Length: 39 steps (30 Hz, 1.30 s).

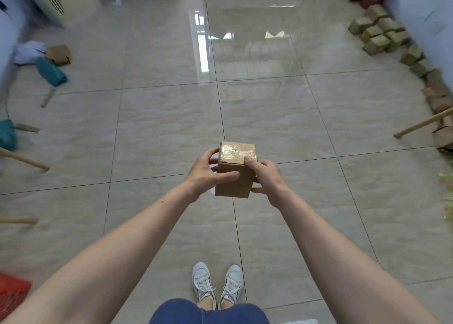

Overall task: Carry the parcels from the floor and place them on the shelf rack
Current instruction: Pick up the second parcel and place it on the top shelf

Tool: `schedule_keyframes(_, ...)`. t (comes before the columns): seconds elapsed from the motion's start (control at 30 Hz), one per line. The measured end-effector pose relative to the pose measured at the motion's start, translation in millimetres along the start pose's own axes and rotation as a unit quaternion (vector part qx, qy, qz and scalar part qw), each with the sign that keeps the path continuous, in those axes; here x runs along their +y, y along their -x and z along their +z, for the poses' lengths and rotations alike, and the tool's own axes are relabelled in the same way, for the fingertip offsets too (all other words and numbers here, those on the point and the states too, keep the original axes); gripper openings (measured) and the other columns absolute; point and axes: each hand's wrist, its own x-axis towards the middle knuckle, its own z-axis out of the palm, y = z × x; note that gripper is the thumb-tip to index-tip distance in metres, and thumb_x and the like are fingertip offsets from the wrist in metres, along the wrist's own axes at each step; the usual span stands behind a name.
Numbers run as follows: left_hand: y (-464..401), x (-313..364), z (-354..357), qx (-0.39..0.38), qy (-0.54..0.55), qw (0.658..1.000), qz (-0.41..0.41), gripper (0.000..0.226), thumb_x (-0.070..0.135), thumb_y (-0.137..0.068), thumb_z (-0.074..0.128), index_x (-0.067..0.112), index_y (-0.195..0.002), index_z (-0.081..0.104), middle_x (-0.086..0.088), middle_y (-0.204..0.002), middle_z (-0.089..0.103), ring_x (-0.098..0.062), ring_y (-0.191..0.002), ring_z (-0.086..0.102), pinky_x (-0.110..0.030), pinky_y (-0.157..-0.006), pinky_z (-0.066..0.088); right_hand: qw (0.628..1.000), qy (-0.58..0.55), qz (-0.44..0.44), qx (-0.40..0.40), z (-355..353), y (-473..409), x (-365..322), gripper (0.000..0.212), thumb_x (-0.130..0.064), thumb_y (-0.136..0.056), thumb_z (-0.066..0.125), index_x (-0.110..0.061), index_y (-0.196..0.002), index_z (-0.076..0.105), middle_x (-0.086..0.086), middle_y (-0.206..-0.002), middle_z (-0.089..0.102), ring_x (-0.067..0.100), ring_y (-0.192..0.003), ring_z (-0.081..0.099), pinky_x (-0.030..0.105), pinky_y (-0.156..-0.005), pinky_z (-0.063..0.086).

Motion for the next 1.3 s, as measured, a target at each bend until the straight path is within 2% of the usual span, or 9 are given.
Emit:
schedule_keyframes(0.13, 8.9, 27.9, 0.5, 0.055, -0.004, 0.998, -0.014, 0.073, 0.057, -0.067, 0.077, 0.025, -0.129, 0.055, -0.005, -0.112, 0.069, -0.024, -0.104, 0.069, -0.046, -0.092, 0.058, 1.0, -0.009, -0.023, -0.004, -4.0, 21.2, -15.5, 0.043, -0.037, -0.088, 0.072, -0.008, -0.114, 0.054, 0.013, -0.123, 0.066, 0.021, -0.105, 0.066, 0.043, -0.078, 0.058)
schedule_keyframes(0.23, 14.0, 42.0, 3.3, 0.076, -0.013, 0.997, -0.002, 0.058, 0.046, -0.084, 0.071, 0.018, -0.132, 0.054, -0.004, -0.102, 0.068, -0.025, -0.097, 0.069, -0.051, -0.088, 0.059, 0.999, -0.025, -0.043, -0.007, -6.6, 35.7, -26.5, 0.039, -0.025, -0.087, 0.075, -0.007, -0.113, 0.053, 0.014, -0.12, 0.064, 0.014, -0.091, 0.064, 0.038, -0.07, 0.059)
schedule_keyframes(0.33, 19.1, 53.0, 4.1, 0.075, -0.027, 0.997, 0.018, 0.053, 0.036, -0.087, 0.071, 0.021, -0.135, 0.054, -0.009, -0.106, 0.069, -0.026, -0.094, 0.069, -0.049, -0.084, 0.061, 0.998, -0.032, -0.054, -0.005, -9.1, 46.5, -36.1, 0.045, -0.023, -0.085, 0.077, -0.005, -0.118, 0.051, 0.011, -0.115, 0.061, 0.014, -0.089, 0.064, 0.042, -0.077, 0.061)
schedule_keyframes(0.5, 31.8, 62.8, 1.9, 0.068, -0.014, 0.996, 0.054, 0.073, 0.024, -0.084, 0.076, 0.027, -0.149, 0.043, -0.011, -0.119, 0.065, -0.027, -0.108, 0.067, -0.043, -0.093, 0.058, 0.995, -0.054, -0.081, 0.019, -7.2, 61.0, -51.0, 0.076, -0.054, -0.08, 0.074, -0.022, -0.141, 0.042, 0.008, -0.131, 0.059, 0.024, -0.11, 0.065, 0.049, -0.079, 0.063)
schedule_keyframes(0.73, 49.7, 71.4, 4.0, 0.068, 0.013, 0.993, 0.1, 0.065, 0.009, -0.08, 0.079, 0.018, -0.14, 0.054, -0.01, -0.126, 0.061, -0.024, -0.112, 0.064, -0.019, -0.074, 0.056, 0.99, 0.005, -0.127, 0.065, 3.9, 78.1, -68.3, 0.041, -0.052, -0.091, 0.062, -0.027, -0.123, 0.054, 0.004, -0.125, 0.063, 0.032, -0.106, 0.067, 0.036, -0.058, 0.056)
schedule_keyframes(0.93, 54.8, 94.0, 4.3, 0.075, 0.06, 0.993, 0.064, 0.058, 0.04, -0.088, 0.071, 0.022, -0.14, 0.053, -0.007, -0.117, 0.063, -0.02, -0.1, 0.068, -0.042, -0.09, 0.059, 0.98, -0.022, -0.187, 0.063, 1.2, 89.1, -69.8, 0.042, -0.06, -0.068, 0.069, -0.043, -0.106, 0.059, 0.005, -0.122, 0.064, 0.025, -0.108, 0.066, 0.05, -0.088, 0.06)
schedule_keyframes(1.1, 60.1, 112.4, 5.2, 0.051, 0.038, 0.998, -0.008, 0.063, 0.054, -0.088, 0.059, 0.037, -0.147, 0.041, 0.001, -0.133, 0.056, -0.023, -0.116, 0.061, -0.054, -0.09, 0.057, 0.971, -0.037, -0.229, 0.052, -0.6, 98.2, -71.0, 0.039, -0.056, -0.061, 0.072, -0.049, -0.098, 0.061, 0.003, -0.114, 0.066, 0.027, -0.106, 0.068, 0.055, -0.087, 0.06)
schedule_keyframes(1.2, 68.4, 120.6, 8.6, 0.035, 0.059, 0.997, -0.032, 0.042, 0.042, -0.09, 0.058, 0.039, -0.132, 0.052, -0.002, -0.126, 0.064, -0.024, -0.107, 0.064, -0.047, -0.074, 0.061, 0.967, -0.049, -0.243, 0.052, -0.7, 103.2, -71.6, 0.039, -0.046, -0.068, 0.074, -0.044, -0.104, 0.062, 0.0, -0.112, 0.067, 0.025, -0.105, 0.068, 0.052, -0.089, 0.059)
schedule_keyframes(1.3, 69.9, 123.1, 12.4, 0.06, 0.084, 0.995, -0.016, 0.032, 0.032, -0.092, 0.06, 0.039, -0.123, 0.055, -0.001, -0.118, 0.065, -0.022, -0.102, 0.063, -0.044, -0.073, 0.059, 0.967, -0.079, -0.24, 0.039, -2.3, 106.8, -72.5, 0.051, -0.032, -0.083, 0.075, -0.033, -0.128, 0.051, -0.004, -0.118, 0.064, 0.019, -0.106, 0.066, 0.041, -0.09, 0.057)
